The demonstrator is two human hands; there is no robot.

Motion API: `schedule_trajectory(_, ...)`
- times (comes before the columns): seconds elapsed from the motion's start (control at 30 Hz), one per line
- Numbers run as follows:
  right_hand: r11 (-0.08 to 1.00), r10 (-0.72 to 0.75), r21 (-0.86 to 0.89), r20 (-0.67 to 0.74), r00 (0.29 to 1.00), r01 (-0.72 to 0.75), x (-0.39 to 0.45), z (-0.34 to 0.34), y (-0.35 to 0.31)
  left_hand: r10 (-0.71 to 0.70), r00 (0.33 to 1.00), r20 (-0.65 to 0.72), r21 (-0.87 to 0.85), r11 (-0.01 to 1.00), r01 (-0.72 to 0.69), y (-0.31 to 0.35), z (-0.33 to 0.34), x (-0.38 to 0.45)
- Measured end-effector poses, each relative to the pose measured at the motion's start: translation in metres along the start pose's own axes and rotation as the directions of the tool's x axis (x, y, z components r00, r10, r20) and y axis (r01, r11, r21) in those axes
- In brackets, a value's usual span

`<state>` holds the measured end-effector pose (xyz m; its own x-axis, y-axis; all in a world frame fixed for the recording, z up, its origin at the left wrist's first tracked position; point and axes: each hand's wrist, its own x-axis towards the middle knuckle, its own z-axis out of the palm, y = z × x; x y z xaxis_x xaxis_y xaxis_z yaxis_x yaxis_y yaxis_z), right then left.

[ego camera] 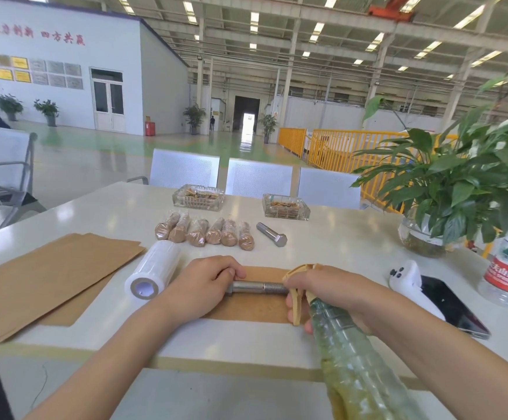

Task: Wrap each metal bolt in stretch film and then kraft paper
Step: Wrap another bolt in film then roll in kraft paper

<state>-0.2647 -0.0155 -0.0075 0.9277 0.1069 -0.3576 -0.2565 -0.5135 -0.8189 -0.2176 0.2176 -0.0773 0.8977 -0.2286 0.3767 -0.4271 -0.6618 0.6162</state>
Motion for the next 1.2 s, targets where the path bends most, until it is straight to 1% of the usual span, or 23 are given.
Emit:
schedule_trajectory(0.17,1.0,-0.013,-0.01,-0.017,1.0,0.013,0.0,-0.005,0.0,-0.009,1.0,0.002,-0.011,1.0,0.009,0.0,-0.001,0.0)
schedule_trajectory(0.3,0.999,-0.023,-0.039,-0.002,1.0,0.023,0.0,-0.007,-0.001,-0.01,1.0,0.006,-0.003,1.0,0.01,0.0,-0.001,0.0)
schedule_trajectory(0.47,0.998,0.047,-0.039,0.022,0.999,-0.046,-0.001,-0.004,-0.001,-0.011,1.0,0.006,-0.013,1.0,0.011,0.001,0.0,0.0)
schedule_trajectory(0.6,0.999,0.028,-0.046,0.027,0.999,-0.027,0.001,0.002,-0.003,-0.009,1.0,0.004,-0.012,1.0,0.009,0.002,0.0,-0.001)
schedule_trajectory(0.7,0.999,0.043,-0.03,0.064,0.997,-0.041,0.001,0.01,-0.007,-0.01,1.0,0.002,-0.018,1.0,0.01,0.0,0.0,-0.001)
schedule_trajectory(0.77,1.0,0.009,-0.012,0.069,0.998,-0.008,0.002,0.016,-0.011,-0.008,1.0,-0.003,-0.028,1.0,0.008,-0.001,0.001,-0.001)
schedule_trajectory(0.87,0.999,-0.032,-0.034,0.099,0.995,0.036,0.004,0.025,-0.017,0.003,1.0,-0.008,-0.051,0.999,-0.004,-0.001,0.002,-0.001)
schedule_trajectory(0.97,0.999,-0.042,-0.004,0.108,0.993,0.042,0.006,0.034,-0.021,0.008,1.0,-0.009,-0.053,0.999,-0.009,-0.002,0.002,-0.002)
schedule_trajectory(1.1,0.998,-0.045,-0.046,0.122,0.992,0.051,0.007,0.04,-0.023,0.018,1.0,-0.003,-0.057,0.998,-0.018,-0.001,0.002,-0.001)
schedule_trajectory(1.2,0.998,-0.061,-0.024,0.099,0.993,0.064,0.007,0.04,-0.025,0.019,1.0,-0.003,-0.044,0.999,-0.019,-0.001,0.002,-0.001)
